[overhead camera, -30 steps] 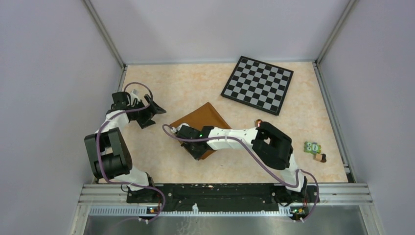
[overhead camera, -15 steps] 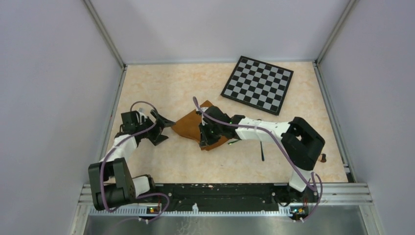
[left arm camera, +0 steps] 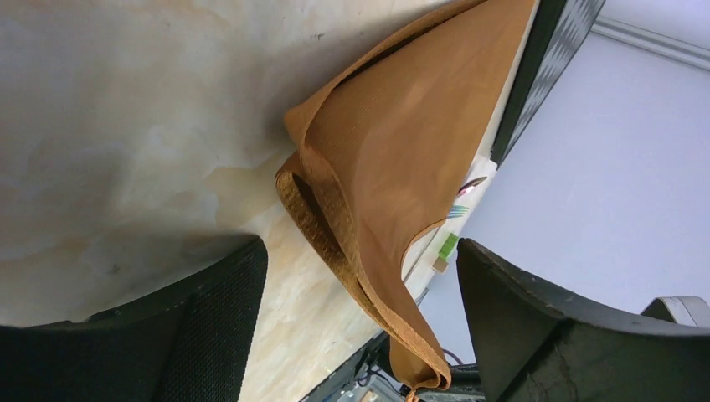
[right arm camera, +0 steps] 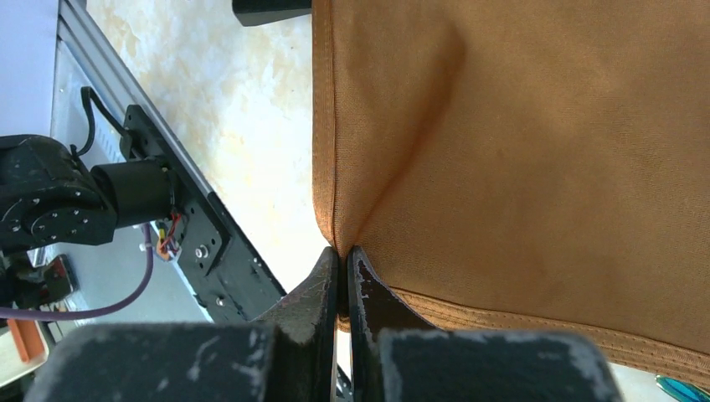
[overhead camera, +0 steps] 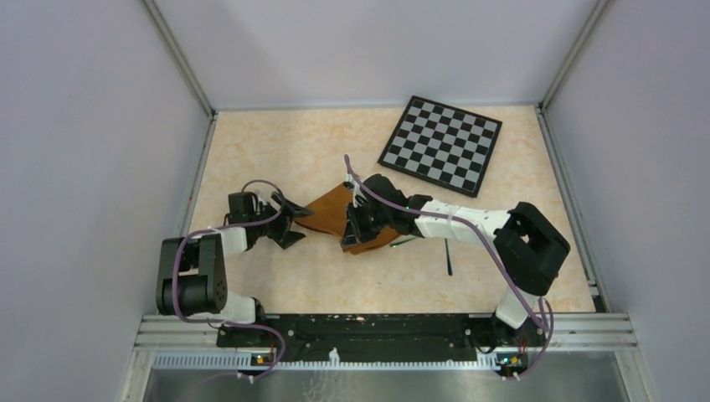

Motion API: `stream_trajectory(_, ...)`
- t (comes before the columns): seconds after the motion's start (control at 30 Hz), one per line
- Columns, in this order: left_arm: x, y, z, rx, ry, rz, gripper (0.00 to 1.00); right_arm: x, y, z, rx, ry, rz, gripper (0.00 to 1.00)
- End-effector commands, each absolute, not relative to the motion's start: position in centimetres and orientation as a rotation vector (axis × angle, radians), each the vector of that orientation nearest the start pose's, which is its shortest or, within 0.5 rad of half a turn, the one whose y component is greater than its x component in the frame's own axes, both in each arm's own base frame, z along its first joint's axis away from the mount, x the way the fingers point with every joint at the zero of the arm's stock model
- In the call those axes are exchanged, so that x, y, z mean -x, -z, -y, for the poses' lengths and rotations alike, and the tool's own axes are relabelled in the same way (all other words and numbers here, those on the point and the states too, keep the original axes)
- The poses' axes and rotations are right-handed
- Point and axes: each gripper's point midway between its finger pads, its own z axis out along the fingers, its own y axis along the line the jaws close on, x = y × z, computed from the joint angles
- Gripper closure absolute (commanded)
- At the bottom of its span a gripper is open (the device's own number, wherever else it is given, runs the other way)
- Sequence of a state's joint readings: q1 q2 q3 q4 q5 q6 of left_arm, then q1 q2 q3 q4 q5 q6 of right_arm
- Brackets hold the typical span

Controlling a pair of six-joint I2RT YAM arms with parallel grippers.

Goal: Fold the napkin into a case and place the utensils inside
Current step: Pick up the lower triangle-folded napkin from the center of the board.

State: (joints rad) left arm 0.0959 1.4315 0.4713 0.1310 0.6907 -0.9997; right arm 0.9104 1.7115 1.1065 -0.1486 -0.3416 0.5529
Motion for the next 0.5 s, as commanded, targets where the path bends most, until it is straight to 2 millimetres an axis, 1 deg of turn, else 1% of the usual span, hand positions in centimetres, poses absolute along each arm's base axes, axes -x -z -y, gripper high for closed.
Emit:
stream_trajectory(0.0, -31.8, -5.4, 10.5, 0.995, 1.188, -2.242, 0.13, -21.3, -13.6, -39.8, 0.632, -1.147, -2.351, 1.00)
stream_trajectory(0.1, -32.2, -5.2, 10.5, 1.001, 1.194, -2.225, 0.18, -21.4, -13.6, -39.7, 0.631, -1.151, -2.347, 1.00)
stream_trajectory(0.23, -33.2, -5.1, 10.5, 0.978, 1.195, -2.208, 0.33, -21.2, -13.2, -39.7, 0.637, -1.161, -2.349, 1.00)
stream_trajectory(0.3, -33.3, -4.8, 10.4, 0.980, 1.191, -2.224, 0.38, -21.2, -13.0, -39.6, 0.639, -1.156, -2.351, 1.00)
stream_trajectory(0.47, -33.3, -4.5, 9.9, 0.965, 1.120, -2.247, 0.46, -21.1, -12.6, -39.5, 0.652, -1.149, -2.354, 1.00)
